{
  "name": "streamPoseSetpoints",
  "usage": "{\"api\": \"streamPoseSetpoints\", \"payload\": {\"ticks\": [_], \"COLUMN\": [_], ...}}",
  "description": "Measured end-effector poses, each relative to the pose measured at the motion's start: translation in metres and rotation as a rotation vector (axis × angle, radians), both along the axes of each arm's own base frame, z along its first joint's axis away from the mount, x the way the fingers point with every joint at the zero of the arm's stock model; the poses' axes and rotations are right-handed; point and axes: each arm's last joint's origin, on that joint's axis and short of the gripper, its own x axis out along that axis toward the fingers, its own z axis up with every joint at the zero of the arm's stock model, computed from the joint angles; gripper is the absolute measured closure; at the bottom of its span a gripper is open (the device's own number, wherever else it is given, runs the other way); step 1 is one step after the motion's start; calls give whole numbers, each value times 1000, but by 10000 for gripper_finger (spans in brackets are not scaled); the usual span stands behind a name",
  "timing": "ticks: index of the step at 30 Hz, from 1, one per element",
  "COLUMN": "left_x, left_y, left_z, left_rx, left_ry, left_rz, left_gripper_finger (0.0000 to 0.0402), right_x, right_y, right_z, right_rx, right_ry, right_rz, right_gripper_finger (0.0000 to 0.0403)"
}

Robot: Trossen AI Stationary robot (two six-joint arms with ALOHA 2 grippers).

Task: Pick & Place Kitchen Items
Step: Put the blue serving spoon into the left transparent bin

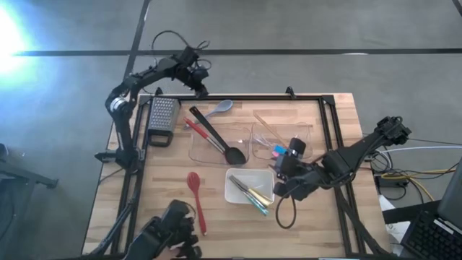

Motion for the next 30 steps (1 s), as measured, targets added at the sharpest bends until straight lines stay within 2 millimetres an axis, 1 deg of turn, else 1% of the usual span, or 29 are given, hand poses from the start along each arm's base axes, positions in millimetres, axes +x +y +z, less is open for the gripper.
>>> {"api": "streamPoseSetpoints", "payload": {"ticks": [3,5,8,10,13,16,19,23,26,30], "left_x": [21,35,56,71,92,108,117,126,127,129], "left_y": [2,0,-11,-22,-38,-54,-65,-71,-71,-69], "left_z": [18,21,16,11,3,-1,-4,-10,-15,-25], "left_rx": [-18,-50,-119,-123,-27,77,125,60,31,-3], "left_ry": [50,122,245,322,436,521,569,527,526,542], "left_rz": [7,8,-18,-31,-55,-62,-50,9,63,129], "left_gripper_finger": [271,271,271,270,260,241,219,191,183,183], "right_x": [1,1,1,1,1,-1,-3,-5,-5,-6], "right_y": [-2,-2,-2,-2,-2,-3,-4,-4,-4,-5], "right_z": [0,0,0,0,0,-1,-3,-5,-5,-6], "right_rx": [-5,-8,-13,-13,-21,-29,-12,-10,-27,-41], "right_ry": [2,4,8,8,16,34,68,101,117,137], "right_rz": [-2,-3,1,3,9,8,12,27,47,52], "right_gripper_finger": [310,313,314,312,305,298,293,288,286,285]}}
